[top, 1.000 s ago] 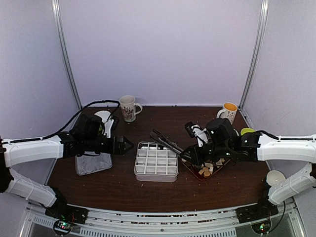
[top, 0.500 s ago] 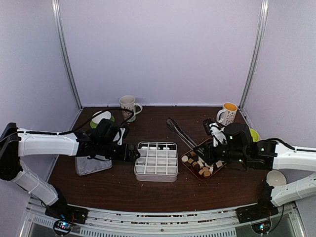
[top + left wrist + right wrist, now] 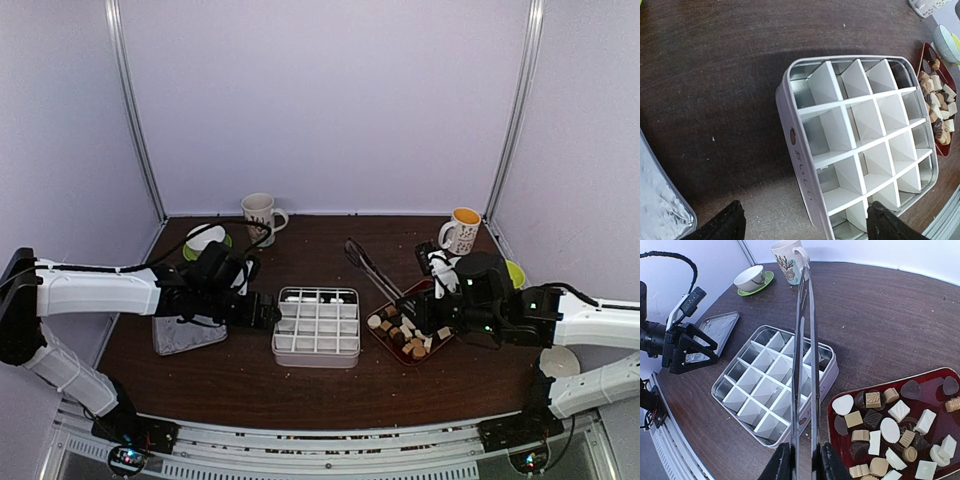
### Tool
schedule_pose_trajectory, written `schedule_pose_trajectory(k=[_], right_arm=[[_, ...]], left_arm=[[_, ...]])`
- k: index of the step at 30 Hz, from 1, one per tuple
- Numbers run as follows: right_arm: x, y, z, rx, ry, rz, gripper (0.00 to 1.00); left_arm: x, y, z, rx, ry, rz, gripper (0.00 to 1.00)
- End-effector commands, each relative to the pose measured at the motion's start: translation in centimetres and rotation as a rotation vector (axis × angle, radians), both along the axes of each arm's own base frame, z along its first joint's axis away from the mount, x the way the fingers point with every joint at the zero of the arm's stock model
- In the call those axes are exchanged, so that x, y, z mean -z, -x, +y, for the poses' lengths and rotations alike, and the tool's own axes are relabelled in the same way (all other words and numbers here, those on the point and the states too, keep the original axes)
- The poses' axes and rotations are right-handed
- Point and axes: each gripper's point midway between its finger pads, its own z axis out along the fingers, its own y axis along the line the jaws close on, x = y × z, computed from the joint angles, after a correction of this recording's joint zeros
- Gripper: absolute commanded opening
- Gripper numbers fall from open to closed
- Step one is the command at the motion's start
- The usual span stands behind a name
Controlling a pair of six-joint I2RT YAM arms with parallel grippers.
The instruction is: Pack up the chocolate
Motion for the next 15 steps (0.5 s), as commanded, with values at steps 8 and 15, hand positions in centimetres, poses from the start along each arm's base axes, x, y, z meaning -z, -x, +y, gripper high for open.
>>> schedule_pose_trajectory(k=[8,15], right_arm=[[-1.1,-0.4,-0.4,0.029,-0.022,-0.036,0.22],[-1.6,-0.6,-1.1,0.054,-0.012,-0.057,0.22]], left_arm=[[-1.0,-0.2,-0.8,-0.009,0.015,-0.017,0.87],[-0.2,0.8,-1.4,-0.024,0.013,0.01,0.86]])
